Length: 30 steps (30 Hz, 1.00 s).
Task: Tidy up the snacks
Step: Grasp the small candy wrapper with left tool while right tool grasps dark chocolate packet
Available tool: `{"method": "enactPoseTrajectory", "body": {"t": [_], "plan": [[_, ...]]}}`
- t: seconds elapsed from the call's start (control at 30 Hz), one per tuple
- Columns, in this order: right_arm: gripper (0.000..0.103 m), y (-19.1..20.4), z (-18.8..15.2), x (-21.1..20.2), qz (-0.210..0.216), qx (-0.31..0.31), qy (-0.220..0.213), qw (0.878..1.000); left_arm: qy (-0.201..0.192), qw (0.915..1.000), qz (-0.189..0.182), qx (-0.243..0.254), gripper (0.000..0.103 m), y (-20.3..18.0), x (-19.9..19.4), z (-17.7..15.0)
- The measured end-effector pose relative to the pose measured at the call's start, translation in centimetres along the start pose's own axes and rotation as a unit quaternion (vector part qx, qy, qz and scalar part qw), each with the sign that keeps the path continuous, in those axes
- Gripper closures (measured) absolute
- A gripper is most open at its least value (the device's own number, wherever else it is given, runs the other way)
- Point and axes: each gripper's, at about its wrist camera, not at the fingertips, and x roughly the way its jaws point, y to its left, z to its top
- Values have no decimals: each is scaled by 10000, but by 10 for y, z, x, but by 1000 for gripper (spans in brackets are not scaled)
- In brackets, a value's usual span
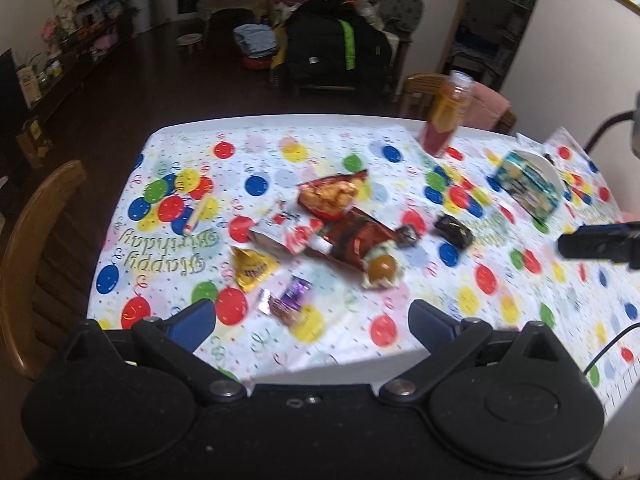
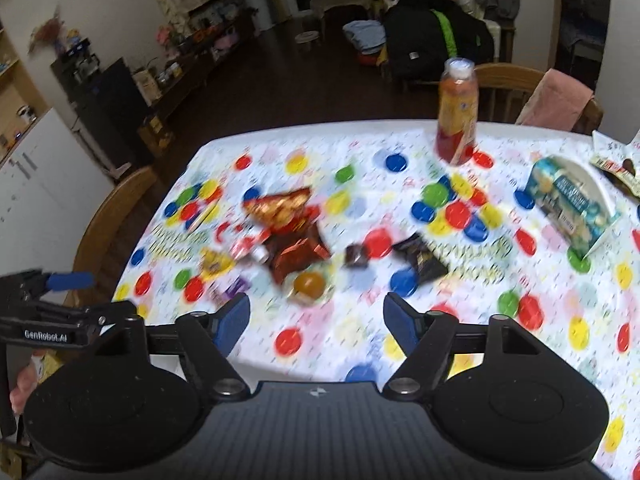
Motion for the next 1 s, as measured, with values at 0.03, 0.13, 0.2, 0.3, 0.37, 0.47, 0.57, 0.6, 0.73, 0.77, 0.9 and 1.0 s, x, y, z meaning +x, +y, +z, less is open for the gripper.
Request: {"method": "enactPoseTrajectory", "body": {"t": [0.03, 0.13, 0.2, 0.3, 0.37, 0.47, 0.57, 0.6, 0.73, 0.77, 0.9, 1.0], "plan": [[28, -4, 7, 3, -13, -44, 16, 10000, 24, 10000, 25, -29, 1, 2, 5, 3], [27, -14, 24, 14, -90, -152, 59, 9998, 128, 9998, 108, -142, 1, 7, 21, 8], [27, -21, 33, 23, -182, -201, 78, 9996, 242, 9993, 129, -264, 1, 12, 35, 12], [27, -34, 45, 41, -191, -250, 199, 9993, 422, 9980, 163, -432, 1, 16, 54, 16], [27, -42, 50, 57, -210, -279, 344, 9988, 538, 9968, 177, -567, 1, 20, 67, 18], [27, -57, 56, 85, -299, -247, 559, 9977, 705, 9940, 204, -813, 1, 26, 86, 20], [27, -74, 60, 114, -355, -258, 774, 9960, 863, 9914, 250, -956, 2, 30, 103, 21], [27, -79, 60, 124, -398, -260, 834, 9954, 929, 9903, 259, -1001, 3, 31, 108, 22], [28, -101, 58, 162, -476, -167, 1136, 9922, 1296, 9814, 182, -1403, 9, 40, 133, 21], [28, -104, 57, 171, -485, -158, 1222, 9912, 1364, 9791, 192, -1494, 10, 42, 138, 21], [28, -114, 51, 197, -592, -267, 1456, 9872, 1608, 9734, 178, -1623, 19, 44, 159, 20], [29, -121, 50, 211, -559, -249, 1569, 9857, 1772, 9679, 144, -1775, 25, 46, 174, 17]]}}
